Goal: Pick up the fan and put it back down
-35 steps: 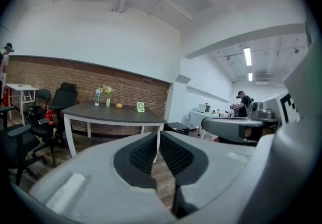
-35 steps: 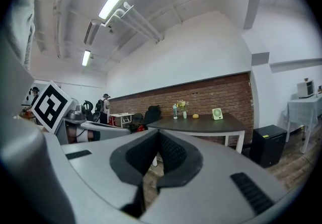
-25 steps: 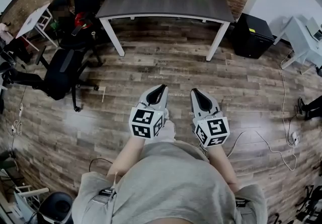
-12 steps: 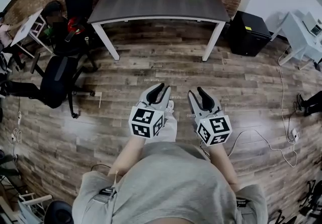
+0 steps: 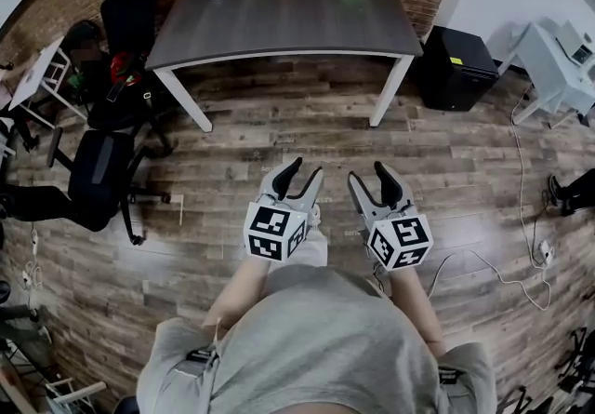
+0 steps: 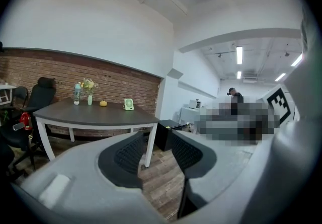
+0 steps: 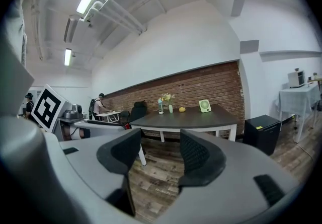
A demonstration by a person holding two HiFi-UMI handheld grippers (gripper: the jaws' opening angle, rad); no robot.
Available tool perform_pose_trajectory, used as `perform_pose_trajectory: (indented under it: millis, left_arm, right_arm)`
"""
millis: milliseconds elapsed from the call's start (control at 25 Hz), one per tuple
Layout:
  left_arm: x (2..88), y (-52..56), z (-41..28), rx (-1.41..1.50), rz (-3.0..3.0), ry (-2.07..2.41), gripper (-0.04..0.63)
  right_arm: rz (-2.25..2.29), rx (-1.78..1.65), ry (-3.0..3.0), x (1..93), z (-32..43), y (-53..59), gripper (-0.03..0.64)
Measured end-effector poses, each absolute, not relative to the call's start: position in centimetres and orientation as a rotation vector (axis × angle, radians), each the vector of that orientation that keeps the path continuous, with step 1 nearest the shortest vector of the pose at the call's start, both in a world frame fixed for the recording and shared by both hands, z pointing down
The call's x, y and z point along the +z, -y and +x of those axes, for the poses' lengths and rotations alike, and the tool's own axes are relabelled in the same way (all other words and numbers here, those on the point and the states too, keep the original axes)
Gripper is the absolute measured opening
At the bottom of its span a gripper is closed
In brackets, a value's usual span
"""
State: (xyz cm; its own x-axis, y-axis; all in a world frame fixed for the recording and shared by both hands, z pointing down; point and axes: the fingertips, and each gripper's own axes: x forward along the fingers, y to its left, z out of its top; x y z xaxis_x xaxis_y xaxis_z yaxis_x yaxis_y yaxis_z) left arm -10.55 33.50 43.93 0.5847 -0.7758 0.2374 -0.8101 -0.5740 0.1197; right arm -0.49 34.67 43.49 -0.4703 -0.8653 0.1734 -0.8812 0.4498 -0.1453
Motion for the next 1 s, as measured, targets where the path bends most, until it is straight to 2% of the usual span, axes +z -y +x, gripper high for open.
perform_pose_trajectory:
  millis: [360, 1000]
  left_arm:
    - [42.9, -23.7, -10.9, 0.235, 2.630, 1.265, 0.173]
    - [42.2, -8.9, -12.0, 0.196, 2.623, 1.259, 0.173]
  right_arm:
    - [1.621, 0.352, 2.577, 42.3, -0.3, -25.0, 0.267]
    - [1.673, 0.371, 2.572, 41.7, -0.1, -10.7, 0.272]
